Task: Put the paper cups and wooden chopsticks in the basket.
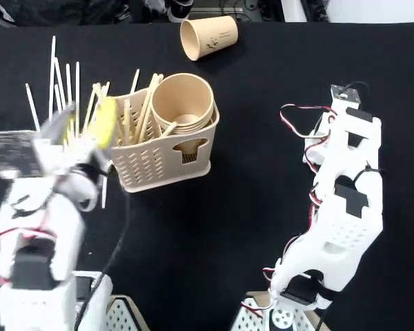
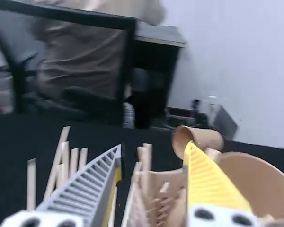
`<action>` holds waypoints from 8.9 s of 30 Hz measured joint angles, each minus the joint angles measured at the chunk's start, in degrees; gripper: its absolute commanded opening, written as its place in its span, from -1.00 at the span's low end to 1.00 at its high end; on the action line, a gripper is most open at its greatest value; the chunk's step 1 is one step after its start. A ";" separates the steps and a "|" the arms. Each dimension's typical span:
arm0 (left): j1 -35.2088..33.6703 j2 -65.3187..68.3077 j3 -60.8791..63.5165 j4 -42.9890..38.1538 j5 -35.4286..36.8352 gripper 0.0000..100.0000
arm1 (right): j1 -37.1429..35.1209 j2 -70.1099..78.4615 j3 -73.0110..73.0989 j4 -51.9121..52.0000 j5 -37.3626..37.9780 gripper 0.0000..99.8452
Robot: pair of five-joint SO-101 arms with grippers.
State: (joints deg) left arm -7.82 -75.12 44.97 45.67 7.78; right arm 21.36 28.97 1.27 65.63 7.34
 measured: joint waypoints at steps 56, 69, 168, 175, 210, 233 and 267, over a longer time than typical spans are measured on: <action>-23.82 100.04 -98.20 55.03 -2.37 -0.94 | 0.00 0.00 0.00 0.00 0.00 -0.98; -18.55 44.04 -46.07 27.87 0.88 -0.94 | 0.00 0.00 0.00 0.00 0.00 -0.98; -17.23 152.00 -137.76 54.33 -27.96 -0.94 | 0.44 0.00 0.00 0.00 0.18 -0.98; -18.46 145.32 -136.35 55.12 -20.84 -0.94 | 0.44 0.00 0.00 0.00 0.18 -0.98; -0.70 1.76 8.79 -16.35 -16.18 -0.94 | 0.44 0.00 0.00 0.00 0.18 -0.98; 7.74 4.04 30.86 -44.13 4.66 -0.67 | 0.44 0.00 0.00 0.00 0.18 -0.98; -16.97 74.90 -44.31 13.01 -8.70 -0.60 | 0.44 0.00 0.00 0.00 0.18 -0.98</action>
State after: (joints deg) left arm -24.79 -0.22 0.66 58.68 -0.92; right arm 21.80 28.97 1.27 65.63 7.52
